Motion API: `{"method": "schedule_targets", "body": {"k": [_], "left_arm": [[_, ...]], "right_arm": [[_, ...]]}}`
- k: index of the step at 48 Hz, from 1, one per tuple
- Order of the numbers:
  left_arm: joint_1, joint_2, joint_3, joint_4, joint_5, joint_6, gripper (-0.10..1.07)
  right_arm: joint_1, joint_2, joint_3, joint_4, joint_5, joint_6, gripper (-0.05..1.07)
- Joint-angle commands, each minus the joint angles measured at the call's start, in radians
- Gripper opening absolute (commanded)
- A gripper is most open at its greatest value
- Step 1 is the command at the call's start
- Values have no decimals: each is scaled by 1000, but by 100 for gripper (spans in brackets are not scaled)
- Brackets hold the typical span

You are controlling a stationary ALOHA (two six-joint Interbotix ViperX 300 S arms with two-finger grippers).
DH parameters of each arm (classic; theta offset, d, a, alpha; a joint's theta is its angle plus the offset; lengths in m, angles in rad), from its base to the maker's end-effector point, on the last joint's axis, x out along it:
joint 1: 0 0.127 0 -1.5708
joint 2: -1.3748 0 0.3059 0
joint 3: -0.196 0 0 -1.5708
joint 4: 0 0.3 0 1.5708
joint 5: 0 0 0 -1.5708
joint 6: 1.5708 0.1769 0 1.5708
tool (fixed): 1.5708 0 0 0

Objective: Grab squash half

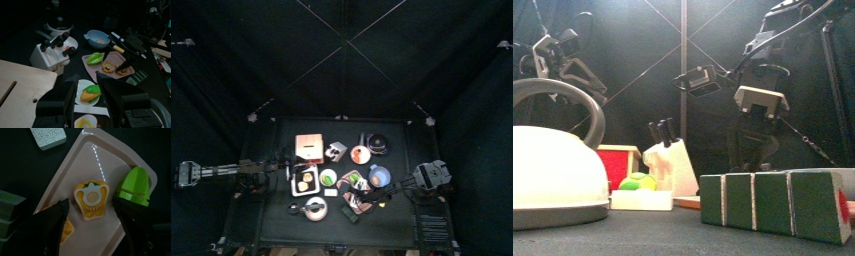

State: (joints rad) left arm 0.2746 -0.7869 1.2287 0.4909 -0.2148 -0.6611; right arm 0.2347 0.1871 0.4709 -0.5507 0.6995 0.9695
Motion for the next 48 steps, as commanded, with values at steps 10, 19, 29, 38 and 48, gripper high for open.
{"method": "schedule_targets", "body": {"k": [10,19,29,38,48], "left_arm": [[3,0,-12,-2,-8,2,76],[3,0,-12,-2,-8,2,76],[5,0,-11,0,-8,2,76],[6,0,-11,-2,-8,2,76],[6,0,-9,0,-9,2,76]], "right_arm": [[-20,-18,17,3,-69,3,98],[-35,-18,37,8,-91,3,98],[-43,-18,44,6,-120,2,98],[-43,-18,48,8,-123,0,98],[-43,-17,49,8,-123,2,98]]}}
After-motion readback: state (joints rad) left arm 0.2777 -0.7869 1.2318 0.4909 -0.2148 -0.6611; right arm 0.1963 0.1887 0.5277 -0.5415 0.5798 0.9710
